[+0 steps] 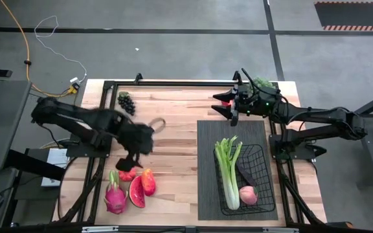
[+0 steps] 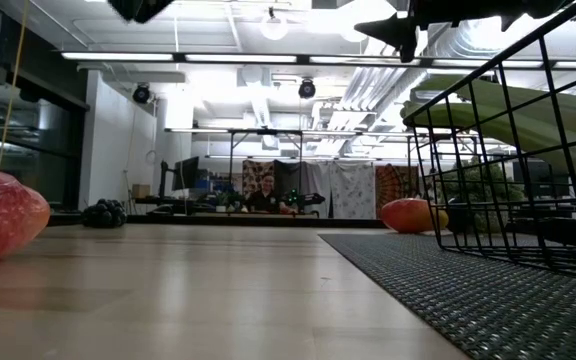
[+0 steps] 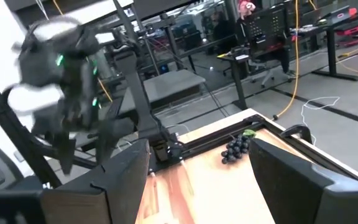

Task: Build produce basket
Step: Put the bottom mango into the black wire basket

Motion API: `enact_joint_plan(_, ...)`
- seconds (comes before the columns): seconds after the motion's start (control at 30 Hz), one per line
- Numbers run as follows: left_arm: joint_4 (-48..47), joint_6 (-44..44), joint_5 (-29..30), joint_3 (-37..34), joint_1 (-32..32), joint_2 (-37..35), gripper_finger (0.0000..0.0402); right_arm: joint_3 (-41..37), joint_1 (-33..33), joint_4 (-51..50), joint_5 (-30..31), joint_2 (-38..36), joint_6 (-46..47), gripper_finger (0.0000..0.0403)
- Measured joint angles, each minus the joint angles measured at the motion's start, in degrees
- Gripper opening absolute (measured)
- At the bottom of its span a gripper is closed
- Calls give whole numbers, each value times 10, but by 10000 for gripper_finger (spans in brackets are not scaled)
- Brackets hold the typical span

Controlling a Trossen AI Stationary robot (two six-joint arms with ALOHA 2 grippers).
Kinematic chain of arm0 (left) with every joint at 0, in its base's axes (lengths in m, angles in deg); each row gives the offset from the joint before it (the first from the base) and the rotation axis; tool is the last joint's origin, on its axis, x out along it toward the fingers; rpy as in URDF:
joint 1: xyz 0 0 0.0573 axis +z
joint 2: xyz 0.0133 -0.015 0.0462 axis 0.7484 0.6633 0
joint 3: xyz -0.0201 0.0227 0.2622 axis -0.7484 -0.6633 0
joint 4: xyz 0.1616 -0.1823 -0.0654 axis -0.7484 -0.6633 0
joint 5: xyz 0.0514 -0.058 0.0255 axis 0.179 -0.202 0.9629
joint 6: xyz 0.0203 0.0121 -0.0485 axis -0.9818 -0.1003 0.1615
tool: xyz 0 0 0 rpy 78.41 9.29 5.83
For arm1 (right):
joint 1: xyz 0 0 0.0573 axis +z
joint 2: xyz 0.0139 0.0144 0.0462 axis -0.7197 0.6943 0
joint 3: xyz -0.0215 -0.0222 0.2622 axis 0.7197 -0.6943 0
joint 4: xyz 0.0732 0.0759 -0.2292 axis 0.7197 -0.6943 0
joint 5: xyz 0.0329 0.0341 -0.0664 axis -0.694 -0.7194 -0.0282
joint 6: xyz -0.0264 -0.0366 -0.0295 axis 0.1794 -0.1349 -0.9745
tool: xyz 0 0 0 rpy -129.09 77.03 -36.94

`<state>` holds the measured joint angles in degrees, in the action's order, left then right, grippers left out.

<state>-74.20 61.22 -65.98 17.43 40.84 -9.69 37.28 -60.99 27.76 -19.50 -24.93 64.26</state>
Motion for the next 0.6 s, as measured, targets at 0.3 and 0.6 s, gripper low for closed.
enact_joint_plan(0.3,26,-112,16,-63,-77,135,345,0,0,-21,0,0,6,267)
enact_joint_plan(0.6,93,-167,16,-69,-105,228,345,0,0,-65,-1,1,15,267)
